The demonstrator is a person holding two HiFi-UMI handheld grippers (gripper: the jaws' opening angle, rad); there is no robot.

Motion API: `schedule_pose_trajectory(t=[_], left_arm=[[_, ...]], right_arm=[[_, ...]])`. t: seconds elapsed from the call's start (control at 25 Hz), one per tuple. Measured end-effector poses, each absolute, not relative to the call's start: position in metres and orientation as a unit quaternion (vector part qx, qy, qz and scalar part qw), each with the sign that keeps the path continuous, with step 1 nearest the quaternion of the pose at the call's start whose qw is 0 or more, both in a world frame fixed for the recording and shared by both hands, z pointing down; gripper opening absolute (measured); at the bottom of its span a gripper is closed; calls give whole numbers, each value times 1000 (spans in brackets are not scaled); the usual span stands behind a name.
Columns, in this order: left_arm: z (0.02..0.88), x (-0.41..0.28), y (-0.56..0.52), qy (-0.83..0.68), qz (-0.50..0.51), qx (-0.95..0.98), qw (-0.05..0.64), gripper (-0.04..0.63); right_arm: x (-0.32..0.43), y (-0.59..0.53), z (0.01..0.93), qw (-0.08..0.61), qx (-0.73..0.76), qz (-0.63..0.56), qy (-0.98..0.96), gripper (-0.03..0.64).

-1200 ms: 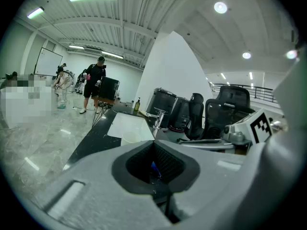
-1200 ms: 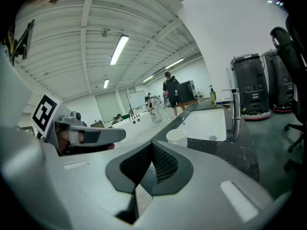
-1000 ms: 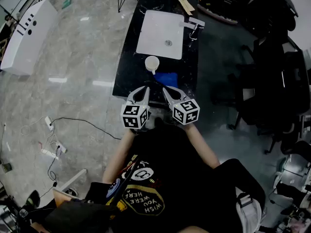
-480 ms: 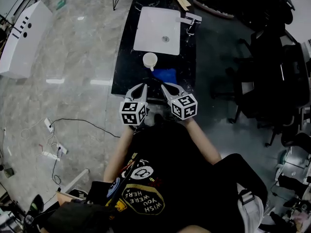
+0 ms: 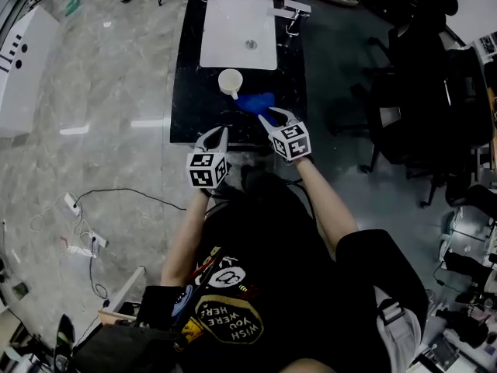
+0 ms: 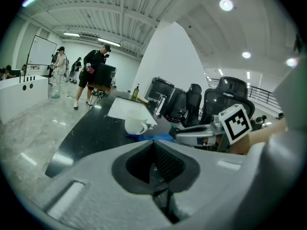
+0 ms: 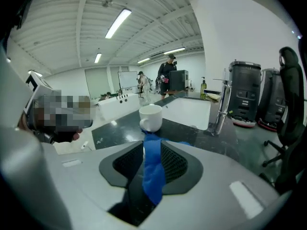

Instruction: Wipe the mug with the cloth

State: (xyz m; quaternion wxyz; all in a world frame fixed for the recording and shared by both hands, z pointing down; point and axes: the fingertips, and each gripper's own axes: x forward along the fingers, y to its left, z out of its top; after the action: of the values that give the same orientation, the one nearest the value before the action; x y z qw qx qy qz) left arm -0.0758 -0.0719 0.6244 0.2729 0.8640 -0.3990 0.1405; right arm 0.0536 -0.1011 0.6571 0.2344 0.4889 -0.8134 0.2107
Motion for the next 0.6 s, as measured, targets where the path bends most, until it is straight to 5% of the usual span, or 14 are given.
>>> schedule_pose_trajectory(t=[0.32, 0.4, 0.6], left_arm=[[648, -62, -105, -415, 163, 852, 275, 5], [645, -57, -116, -426, 156, 846, 279, 5], [645, -52, -146, -467, 132, 822, 296, 5]], right_arm=[[58, -142, 720, 337, 403, 207, -826, 281], [49, -139, 726, 335, 381, 207, -836, 269], [31, -127, 726, 338, 321, 200, -862, 106]])
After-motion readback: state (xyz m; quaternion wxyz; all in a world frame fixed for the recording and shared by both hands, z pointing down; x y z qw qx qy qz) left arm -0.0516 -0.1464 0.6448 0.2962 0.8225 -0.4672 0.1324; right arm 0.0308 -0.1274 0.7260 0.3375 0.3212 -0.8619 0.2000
